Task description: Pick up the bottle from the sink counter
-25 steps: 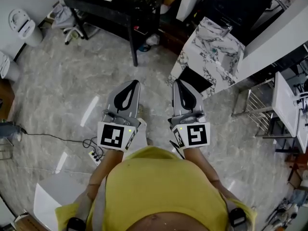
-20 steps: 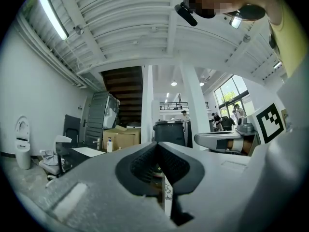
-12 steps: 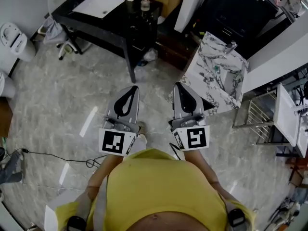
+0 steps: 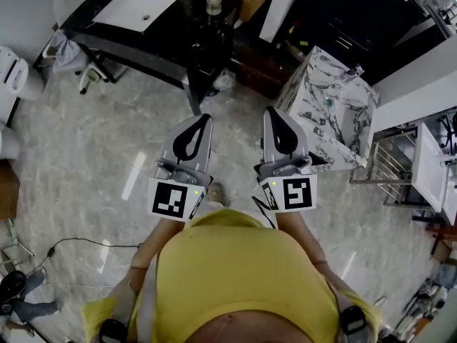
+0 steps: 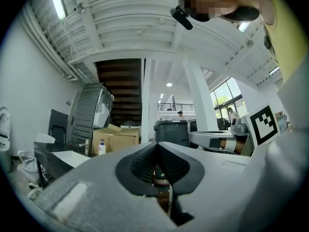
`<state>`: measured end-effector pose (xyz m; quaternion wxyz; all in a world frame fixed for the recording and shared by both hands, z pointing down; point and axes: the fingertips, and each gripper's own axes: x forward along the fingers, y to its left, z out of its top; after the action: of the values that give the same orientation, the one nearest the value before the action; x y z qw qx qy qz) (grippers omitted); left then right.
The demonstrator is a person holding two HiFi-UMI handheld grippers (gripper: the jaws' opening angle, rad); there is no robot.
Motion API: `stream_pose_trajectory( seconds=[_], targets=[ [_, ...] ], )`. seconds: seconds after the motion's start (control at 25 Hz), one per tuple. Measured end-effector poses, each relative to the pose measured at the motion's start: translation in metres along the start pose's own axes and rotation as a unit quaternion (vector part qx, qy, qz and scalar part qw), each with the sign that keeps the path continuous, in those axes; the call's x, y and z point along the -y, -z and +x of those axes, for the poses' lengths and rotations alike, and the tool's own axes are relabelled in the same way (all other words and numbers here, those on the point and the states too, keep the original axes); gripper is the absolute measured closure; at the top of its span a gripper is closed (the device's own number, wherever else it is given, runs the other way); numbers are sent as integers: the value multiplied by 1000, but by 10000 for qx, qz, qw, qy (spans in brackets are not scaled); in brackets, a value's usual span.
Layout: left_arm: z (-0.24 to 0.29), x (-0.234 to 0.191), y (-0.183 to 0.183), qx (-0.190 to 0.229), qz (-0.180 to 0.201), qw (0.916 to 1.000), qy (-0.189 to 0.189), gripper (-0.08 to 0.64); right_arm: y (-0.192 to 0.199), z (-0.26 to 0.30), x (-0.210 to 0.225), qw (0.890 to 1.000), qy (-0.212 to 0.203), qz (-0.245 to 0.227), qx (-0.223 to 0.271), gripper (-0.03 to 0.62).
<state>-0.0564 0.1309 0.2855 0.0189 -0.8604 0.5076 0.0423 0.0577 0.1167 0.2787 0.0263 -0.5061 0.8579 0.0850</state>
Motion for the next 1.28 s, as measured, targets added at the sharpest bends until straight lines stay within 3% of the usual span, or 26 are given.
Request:
stream_pose_trajectory(
  seconds=[0.24, 0.6, 1.2, 1.28],
  targets=[
    [18, -22, 11, -112, -242, 9996, 92, 557, 7, 25, 1, 9999, -36, -24, -105, 592],
    [60, -62, 18, 33, -161, 9998, -83, 557, 20, 79, 19, 9998, -180, 104, 11, 592],
    [217, -140, 23, 91, 148, 9993, -317, 555, 55, 241, 98, 9979, -633, 128, 81, 592],
    [238, -149, 27, 13, 176, 9993, -325, 506, 61, 260, 111, 9976, -676, 130, 55, 592]
  ],
)
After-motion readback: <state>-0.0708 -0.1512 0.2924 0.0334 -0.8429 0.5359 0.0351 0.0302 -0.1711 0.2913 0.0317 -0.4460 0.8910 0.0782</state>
